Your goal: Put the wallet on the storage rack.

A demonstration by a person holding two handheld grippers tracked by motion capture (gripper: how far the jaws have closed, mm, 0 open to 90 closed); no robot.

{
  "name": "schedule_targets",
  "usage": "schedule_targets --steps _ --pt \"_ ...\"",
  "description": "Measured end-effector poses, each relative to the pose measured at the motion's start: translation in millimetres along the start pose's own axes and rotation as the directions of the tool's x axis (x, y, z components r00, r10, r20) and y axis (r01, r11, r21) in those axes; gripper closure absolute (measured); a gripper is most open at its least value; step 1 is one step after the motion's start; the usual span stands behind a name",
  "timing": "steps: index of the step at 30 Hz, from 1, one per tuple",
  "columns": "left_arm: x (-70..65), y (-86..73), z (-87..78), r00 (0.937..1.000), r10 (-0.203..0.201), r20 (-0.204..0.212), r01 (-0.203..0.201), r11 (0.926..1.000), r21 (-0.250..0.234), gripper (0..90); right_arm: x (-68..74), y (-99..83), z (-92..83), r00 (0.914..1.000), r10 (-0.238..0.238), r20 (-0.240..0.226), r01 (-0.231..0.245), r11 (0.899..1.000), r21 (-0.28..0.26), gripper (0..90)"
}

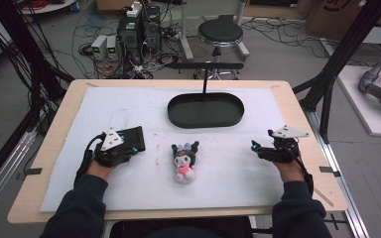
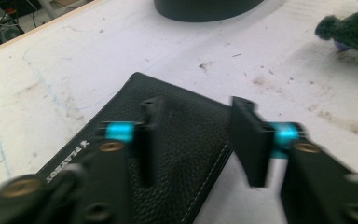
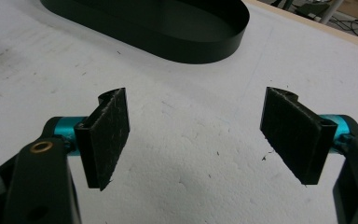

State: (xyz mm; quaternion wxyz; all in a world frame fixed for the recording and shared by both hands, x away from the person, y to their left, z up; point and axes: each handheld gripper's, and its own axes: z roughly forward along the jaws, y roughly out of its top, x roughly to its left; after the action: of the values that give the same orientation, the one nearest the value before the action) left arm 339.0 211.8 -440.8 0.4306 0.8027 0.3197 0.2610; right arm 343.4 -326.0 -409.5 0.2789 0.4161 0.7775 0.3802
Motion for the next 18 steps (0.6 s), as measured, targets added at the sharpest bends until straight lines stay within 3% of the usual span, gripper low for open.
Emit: schedule_targets --steps 2,4,7,10,11,13,15,18 --pt "4.8 -2.3 -5.4 0.999 0.039 -0.022 -0.039 0.9991 0.017 43.5 -0.1 -0.2 0.0 1.0 -0.003 -0.001 0.003 1.0 0.001 24.3" --pt "11.5 -6.8 -9.5 0.998 0.053 -0.034 -0.051 0.9976 0.047 38.1 0.0 -0.2 -0.3 1.0 -0.003 -0.002 0.003 1.0 0.002 24.3" --pt "20.0 -17.7 -9.0 0.9999 0.0 0.013 -0.002 0.9933 0.116 31.1 -0.1 -0.1 -0.3 0.9999 -0.01 -0.001 0.01 1.0 0.004 24.4" --pt "19.0 -17.2 -7.7 0.9998 0.018 0.008 -0.019 0.9919 0.125 30.4 0.7 0.1 0.4 1.0 -0.007 -0.001 0.007 1.0 0.003 24.4" --pt "17.9 -16.7 -7.2 0.9997 0.024 -0.004 -0.024 0.9912 0.13 32.4 0.8 0.0 0.2 1.0 -0.007 -0.002 0.007 1.0 0.003 24.4" --pt "18.2 -17.2 -7.5 0.9975 0.071 0.0 -0.07 0.9889 0.131 38.7 0.8 0.0 0.3 1.0 -0.008 -0.001 0.008 1.0 0.003 24.3" --pt "16.4 -16.0 -7.4 0.997 0.077 -0.004 -0.076 0.9891 0.126 44.9 0.8 0.0 0.1 1.0 -0.007 -0.002 0.007 1.0 0.004 24.4" --pt "10.7 -11.9 -6.9 0.9935 0.114 -0.009 -0.112 0.9866 0.119 60.2 1.0 0.1 -0.1 1.0 -0.007 -0.001 0.007 1.0 0.002 24.4"
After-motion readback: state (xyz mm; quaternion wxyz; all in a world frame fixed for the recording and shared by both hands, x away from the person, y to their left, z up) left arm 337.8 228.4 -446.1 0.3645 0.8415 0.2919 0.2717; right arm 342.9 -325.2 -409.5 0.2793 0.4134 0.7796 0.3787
